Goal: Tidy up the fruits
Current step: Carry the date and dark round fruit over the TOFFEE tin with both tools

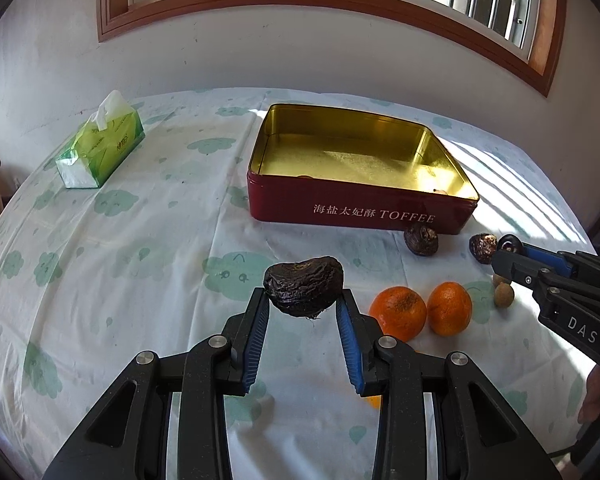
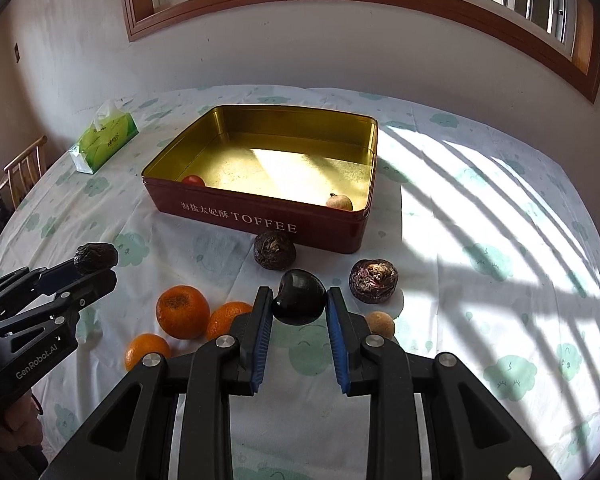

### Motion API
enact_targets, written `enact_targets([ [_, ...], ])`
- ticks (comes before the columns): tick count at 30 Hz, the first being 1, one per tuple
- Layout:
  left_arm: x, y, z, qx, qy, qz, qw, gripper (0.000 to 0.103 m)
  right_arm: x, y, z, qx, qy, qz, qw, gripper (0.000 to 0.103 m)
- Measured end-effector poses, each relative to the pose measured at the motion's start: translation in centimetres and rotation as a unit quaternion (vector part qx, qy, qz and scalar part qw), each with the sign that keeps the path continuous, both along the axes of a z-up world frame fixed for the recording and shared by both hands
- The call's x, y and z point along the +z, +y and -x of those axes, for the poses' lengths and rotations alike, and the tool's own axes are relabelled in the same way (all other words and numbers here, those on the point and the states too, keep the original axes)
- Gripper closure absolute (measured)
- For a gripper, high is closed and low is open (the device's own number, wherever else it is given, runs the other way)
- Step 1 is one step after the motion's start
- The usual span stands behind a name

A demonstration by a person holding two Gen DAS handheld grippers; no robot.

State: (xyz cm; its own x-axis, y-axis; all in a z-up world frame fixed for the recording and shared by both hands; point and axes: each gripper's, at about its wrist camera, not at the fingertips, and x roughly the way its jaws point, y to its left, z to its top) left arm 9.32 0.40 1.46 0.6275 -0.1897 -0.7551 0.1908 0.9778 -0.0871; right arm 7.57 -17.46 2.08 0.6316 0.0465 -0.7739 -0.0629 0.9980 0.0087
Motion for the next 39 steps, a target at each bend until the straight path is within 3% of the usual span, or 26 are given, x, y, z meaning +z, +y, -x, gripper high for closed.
enact_targets([
  [19,3.5,-1.0,-7.8,-0.004,-0.035,-0.013,0.9993,0.067,1.7,-1.1,-5.7,-0.004,-0.017,-0.01,1.0,0.078],
  [28,1.5,-2.2,-11.6,-0.006,-0.007,-0.014,0.9999,0.067,0.0,-0.6,-9.5,0.007,0.004,-0.007,1.0,0.078],
  [39,-0.9,-3.5,-13.3,-0.014,0.011,-0.025,0.9995,0.067,-1.7,-0.3,-11.6,0.015,0.022,-0.011,1.0,0.078],
])
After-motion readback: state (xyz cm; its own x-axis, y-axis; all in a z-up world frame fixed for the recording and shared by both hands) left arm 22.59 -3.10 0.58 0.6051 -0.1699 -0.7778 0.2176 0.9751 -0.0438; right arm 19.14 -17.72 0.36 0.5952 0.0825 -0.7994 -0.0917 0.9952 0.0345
